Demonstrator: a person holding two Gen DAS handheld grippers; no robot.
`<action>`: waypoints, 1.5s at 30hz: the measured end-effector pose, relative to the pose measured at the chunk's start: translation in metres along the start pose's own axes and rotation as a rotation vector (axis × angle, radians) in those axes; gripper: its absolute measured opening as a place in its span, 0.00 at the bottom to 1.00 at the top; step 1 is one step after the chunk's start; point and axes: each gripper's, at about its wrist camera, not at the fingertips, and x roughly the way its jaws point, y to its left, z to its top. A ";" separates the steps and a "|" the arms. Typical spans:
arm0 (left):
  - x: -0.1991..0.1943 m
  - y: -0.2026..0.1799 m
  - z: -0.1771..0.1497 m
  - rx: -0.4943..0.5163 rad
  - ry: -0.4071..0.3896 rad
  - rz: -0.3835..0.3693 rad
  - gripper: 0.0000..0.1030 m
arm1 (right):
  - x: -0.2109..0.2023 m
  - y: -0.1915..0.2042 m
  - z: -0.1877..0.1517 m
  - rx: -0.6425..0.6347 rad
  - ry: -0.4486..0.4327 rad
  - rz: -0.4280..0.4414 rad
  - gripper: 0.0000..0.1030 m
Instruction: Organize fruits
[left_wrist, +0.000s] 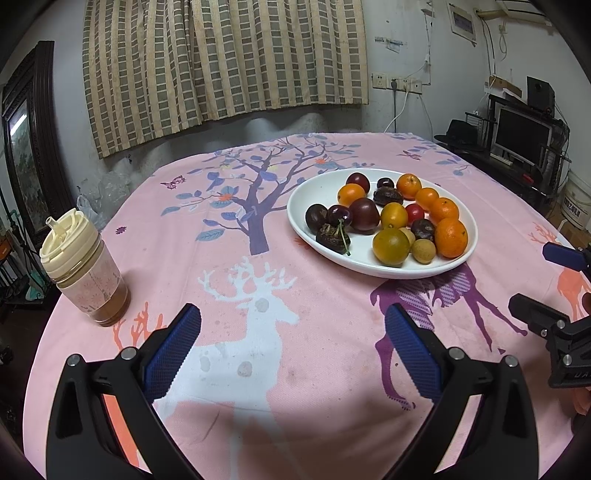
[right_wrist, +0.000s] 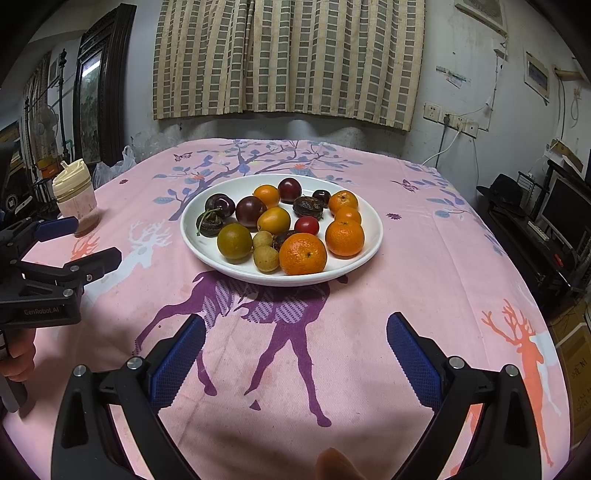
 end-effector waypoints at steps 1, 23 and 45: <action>0.000 0.000 0.000 -0.001 -0.001 0.001 0.95 | 0.000 0.000 0.000 0.000 0.000 0.001 0.96; 0.000 -0.001 0.000 -0.002 0.000 0.007 0.95 | 0.000 0.001 0.000 -0.002 0.002 0.000 0.96; -0.002 0.010 -0.004 0.005 0.005 0.024 0.95 | 0.001 0.001 0.000 -0.004 0.003 -0.002 0.96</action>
